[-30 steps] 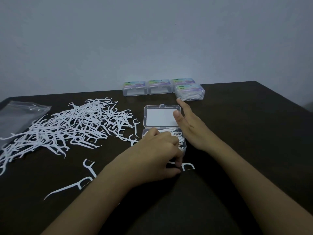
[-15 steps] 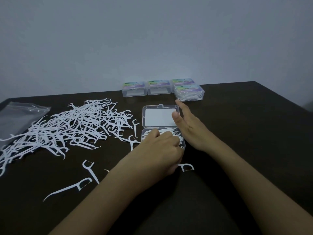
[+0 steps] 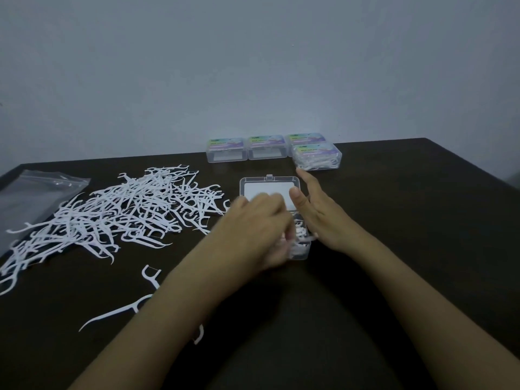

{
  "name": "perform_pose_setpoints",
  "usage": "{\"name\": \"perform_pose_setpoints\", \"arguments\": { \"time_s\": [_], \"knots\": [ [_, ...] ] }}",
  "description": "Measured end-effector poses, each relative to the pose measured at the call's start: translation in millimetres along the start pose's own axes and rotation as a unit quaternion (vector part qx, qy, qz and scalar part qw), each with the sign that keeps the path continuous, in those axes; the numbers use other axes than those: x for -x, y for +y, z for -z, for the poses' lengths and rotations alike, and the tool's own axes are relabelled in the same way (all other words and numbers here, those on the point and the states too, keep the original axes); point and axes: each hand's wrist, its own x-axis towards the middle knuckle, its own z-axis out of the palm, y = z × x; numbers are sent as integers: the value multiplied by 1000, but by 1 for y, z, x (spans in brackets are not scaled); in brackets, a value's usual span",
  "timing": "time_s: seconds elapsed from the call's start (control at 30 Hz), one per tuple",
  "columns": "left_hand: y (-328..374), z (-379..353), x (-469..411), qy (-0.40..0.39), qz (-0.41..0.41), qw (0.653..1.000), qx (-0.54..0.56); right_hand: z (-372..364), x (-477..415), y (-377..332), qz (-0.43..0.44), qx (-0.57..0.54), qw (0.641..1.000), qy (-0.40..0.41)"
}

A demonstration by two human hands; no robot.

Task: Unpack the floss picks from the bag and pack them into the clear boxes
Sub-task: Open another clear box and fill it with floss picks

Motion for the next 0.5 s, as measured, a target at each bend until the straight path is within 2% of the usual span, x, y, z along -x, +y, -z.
{"name": "perform_pose_setpoints", "arguments": {
  "time_s": [0.13, 0.3, 0.5],
  "knots": [
    [-17, 2, 2, 49, 88, 994, -49, 0, -1, -2, 1, 8, 1000, -8],
    [-23, -2, 2, 84, 146, 985, -25, -1, -2, -1, 0, 14, 1000, -12],
    [-25, -7, 4, 38, 165, 984, 60, 0, 1, -1, 6, 12, 1000, -12]
  ]
}}
